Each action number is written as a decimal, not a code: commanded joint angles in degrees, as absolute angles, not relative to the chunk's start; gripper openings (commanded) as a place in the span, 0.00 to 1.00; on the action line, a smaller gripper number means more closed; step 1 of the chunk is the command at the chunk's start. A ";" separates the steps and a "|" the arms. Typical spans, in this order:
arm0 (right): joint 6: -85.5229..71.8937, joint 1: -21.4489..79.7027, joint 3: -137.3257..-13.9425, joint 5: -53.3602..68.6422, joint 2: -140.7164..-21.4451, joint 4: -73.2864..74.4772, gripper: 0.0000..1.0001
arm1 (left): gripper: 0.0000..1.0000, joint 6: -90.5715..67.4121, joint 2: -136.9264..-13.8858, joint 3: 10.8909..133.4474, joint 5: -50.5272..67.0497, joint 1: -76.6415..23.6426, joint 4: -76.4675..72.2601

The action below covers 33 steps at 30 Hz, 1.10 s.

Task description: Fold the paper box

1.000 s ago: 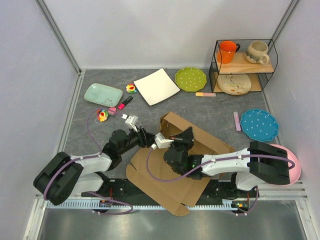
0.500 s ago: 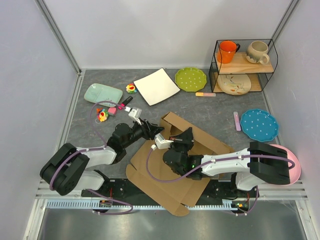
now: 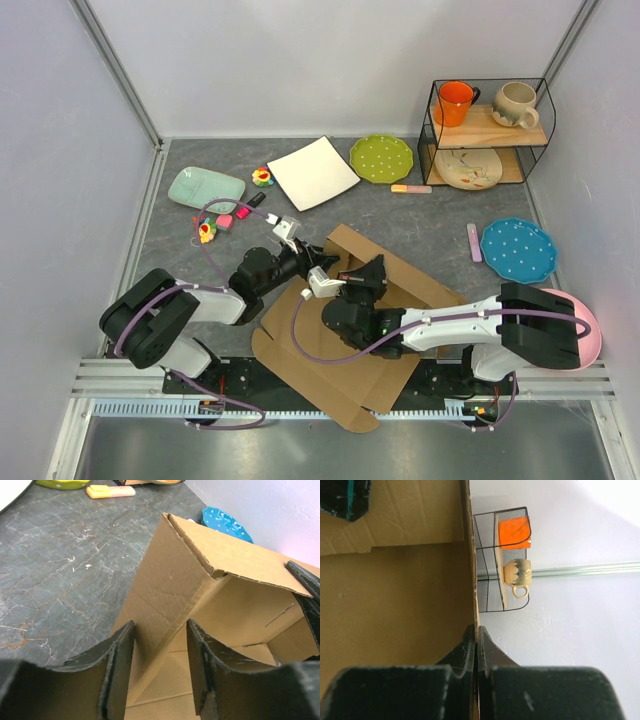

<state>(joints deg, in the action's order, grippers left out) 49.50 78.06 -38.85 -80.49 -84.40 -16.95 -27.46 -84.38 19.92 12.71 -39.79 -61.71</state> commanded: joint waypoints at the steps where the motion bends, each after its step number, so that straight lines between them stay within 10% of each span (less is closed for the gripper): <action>1: 43.16 79.45 -41.66 -74.53 -83.50 -13.89 0.00 | 0.48 -21.10 -85.60 20.57 9.32 -40.60 -70.65; 4: 41.40 79.54 -42.71 -74.27 -83.14 -11.17 0.00 | 0.15 -20.13 -86.04 20.04 7.65 -40.61 -72.85; 7: 40.17 79.80 -43.33 -74.27 -82.97 -9.23 0.00 | 0.04 -19.08 -85.96 20.30 6.77 -40.78 -72.95; 12: 38.24 80.15 -44.12 -73.83 -82.27 -6.42 0.00 | 0.02 -17.14 -84.47 20.39 6.50 -41.13 -71.28; 15: 37.18 80.42 -44.82 -73.48 -82.35 -5.27 0.00 | 0.22 -16.79 -84.11 20.74 6.59 -41.05 -69.71; 21: 35.16 80.51 -46.40 -74.88 -81.74 -4.31 0.00 | 0.02 -14.25 -82.71 20.39 3.70 -42.80 -66.98; 28: 28.66 80.86 -51.32 -75.06 -76.38 -0.18 0.67 | 0.02 -12.04 -77.61 17.67 -4.22 -44.03 -61.44; 33: 26.72 81.47 -54.40 -75.23 -74.27 3.51 0.78 | 0.02 -11.43 -76.64 17.58 -5.45 -44.12 -60.12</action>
